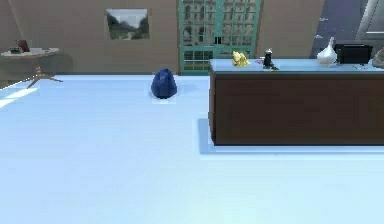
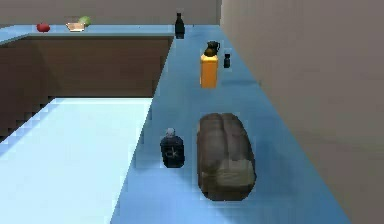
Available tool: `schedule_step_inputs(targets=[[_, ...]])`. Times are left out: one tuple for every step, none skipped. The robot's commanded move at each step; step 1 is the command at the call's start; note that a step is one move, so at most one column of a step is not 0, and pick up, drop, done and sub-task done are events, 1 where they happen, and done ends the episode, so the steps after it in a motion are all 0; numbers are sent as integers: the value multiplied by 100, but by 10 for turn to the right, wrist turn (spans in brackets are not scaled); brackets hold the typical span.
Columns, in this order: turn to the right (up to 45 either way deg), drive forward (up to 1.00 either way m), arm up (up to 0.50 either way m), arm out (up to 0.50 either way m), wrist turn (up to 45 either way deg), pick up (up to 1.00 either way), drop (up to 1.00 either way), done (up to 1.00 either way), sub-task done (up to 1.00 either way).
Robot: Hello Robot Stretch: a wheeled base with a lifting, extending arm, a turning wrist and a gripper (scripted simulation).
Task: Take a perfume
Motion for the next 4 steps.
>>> schedule_step_inputs(targets=[[0, 0, 50, 0, 0, 0, 0, 0, 0], [0, 0, 38, 0, 0, 0, 0, 0, 0], [0, 0, 0, 16, 0, 0, 0, 0, 0], [0, 0, 0, 0, 450, 0, 0, 0, 0]])
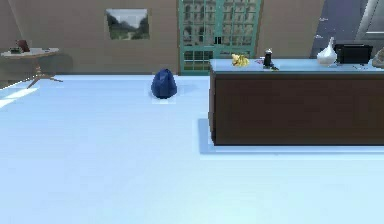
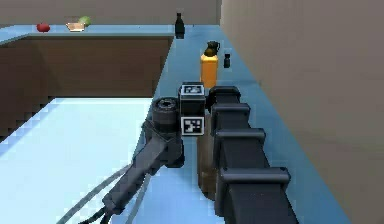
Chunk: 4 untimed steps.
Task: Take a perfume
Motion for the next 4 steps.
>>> schedule_step_inputs(targets=[[0, 0, 0, 0, 450, 0, 0, 0, 0], [0, 0, 0, 0, 450, 0, 0, 0, 0], [0, 0, 0, 0, 360, 0, 0, 0, 0], [0, 0, 0, 0, 0, 100, 0, 0, 0]])
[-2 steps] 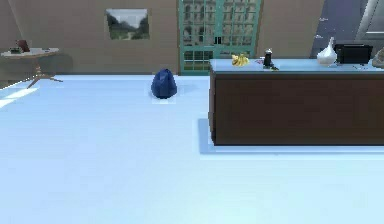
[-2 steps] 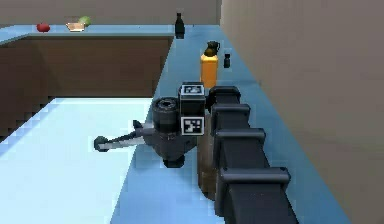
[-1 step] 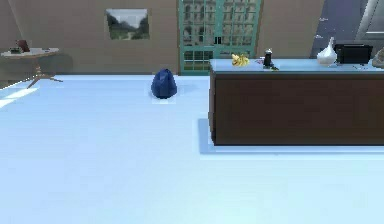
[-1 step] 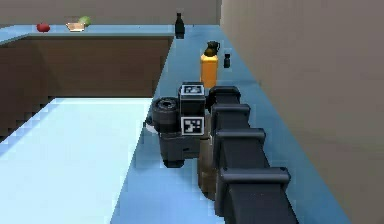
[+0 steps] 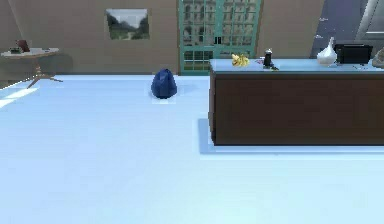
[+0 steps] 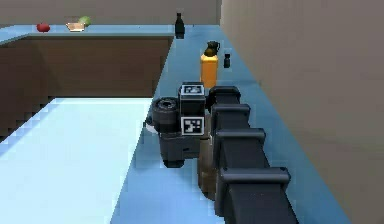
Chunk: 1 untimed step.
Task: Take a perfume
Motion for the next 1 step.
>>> schedule_step_inputs(targets=[[0, 0, 0, 0, 0, 0, 0, 100, 0]])
